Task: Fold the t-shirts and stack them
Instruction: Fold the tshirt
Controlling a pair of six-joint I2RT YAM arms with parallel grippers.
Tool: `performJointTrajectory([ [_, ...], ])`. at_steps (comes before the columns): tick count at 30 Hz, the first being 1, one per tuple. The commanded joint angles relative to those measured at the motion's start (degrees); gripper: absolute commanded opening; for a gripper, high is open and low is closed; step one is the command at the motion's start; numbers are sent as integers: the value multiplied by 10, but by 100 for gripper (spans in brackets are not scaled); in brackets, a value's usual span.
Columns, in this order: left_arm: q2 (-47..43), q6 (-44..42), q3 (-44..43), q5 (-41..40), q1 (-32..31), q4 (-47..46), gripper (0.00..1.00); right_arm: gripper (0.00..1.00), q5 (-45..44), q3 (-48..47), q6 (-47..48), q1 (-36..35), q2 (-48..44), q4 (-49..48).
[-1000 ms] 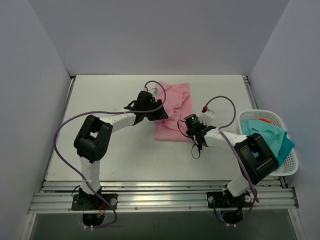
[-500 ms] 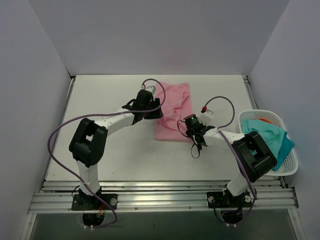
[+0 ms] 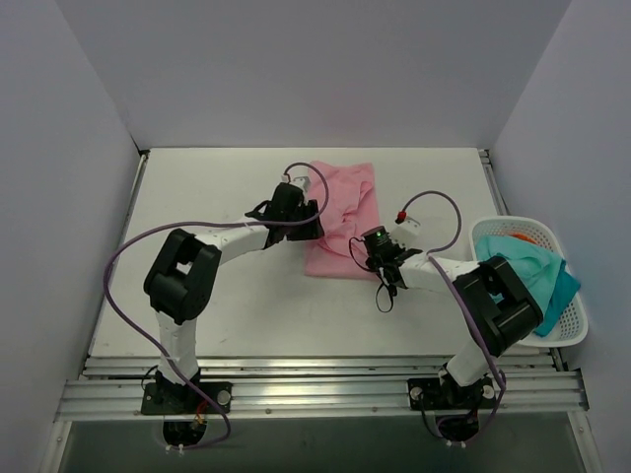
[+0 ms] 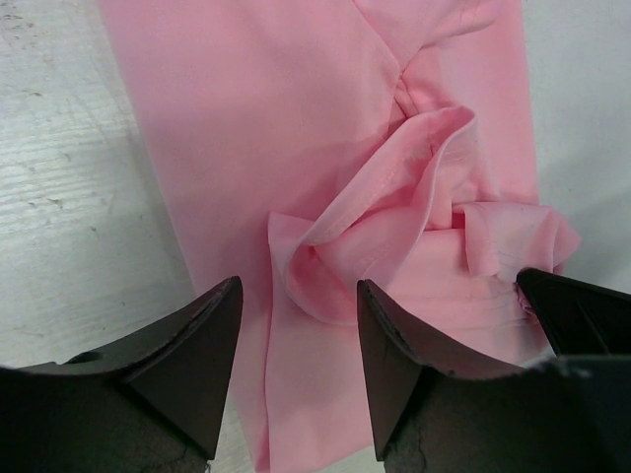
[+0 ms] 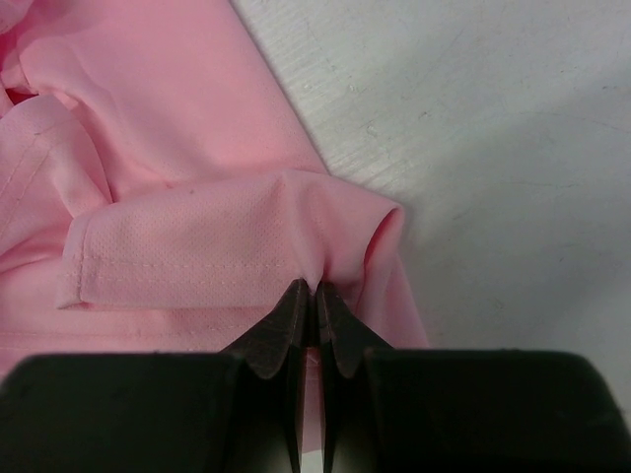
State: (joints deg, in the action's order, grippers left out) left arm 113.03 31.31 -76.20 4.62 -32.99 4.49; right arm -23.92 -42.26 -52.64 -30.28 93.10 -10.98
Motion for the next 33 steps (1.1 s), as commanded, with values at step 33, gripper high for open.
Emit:
performJointTrajectory([
  [33, 40, 15, -17, 56, -12, -89, 62, 0, 25, 11, 22, 32, 50, -42],
])
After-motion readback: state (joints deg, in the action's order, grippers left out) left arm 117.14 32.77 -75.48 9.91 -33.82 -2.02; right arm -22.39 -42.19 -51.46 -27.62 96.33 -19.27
